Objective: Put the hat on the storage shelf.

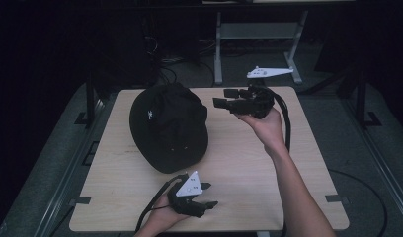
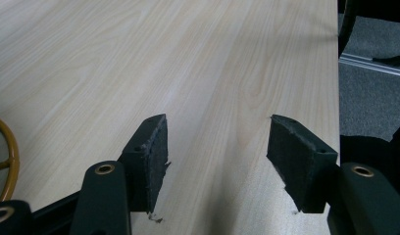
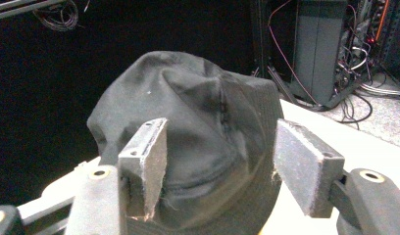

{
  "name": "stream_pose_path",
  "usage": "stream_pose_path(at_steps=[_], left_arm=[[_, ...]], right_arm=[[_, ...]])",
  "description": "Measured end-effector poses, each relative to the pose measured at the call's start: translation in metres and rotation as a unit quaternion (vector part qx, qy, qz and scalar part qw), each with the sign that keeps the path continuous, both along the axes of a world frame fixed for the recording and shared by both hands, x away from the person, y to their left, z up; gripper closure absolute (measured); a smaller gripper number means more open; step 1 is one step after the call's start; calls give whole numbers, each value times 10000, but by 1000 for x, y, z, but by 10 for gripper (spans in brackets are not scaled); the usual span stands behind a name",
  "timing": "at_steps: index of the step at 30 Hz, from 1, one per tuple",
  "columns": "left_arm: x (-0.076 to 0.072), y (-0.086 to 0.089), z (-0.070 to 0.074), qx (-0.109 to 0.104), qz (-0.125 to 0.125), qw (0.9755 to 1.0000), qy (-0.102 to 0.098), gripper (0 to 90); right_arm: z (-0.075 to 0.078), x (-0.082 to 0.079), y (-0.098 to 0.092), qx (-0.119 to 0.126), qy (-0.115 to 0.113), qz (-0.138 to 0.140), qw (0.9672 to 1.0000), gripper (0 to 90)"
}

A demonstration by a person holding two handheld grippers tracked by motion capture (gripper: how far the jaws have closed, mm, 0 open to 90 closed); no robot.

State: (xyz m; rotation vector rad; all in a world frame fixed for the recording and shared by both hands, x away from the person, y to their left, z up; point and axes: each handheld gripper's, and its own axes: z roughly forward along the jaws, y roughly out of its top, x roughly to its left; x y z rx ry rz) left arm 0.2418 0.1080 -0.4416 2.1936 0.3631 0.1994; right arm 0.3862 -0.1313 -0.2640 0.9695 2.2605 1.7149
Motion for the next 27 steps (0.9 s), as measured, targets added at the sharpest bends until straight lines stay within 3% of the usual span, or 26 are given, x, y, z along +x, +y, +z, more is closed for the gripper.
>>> stream_pose_path(at_steps=[27], left_arm=[[3, 3, 1, -94, 127, 9998, 125, 334]], right_arm=[[-32, -21, -50, -96, 257, -307, 9992, 265]])
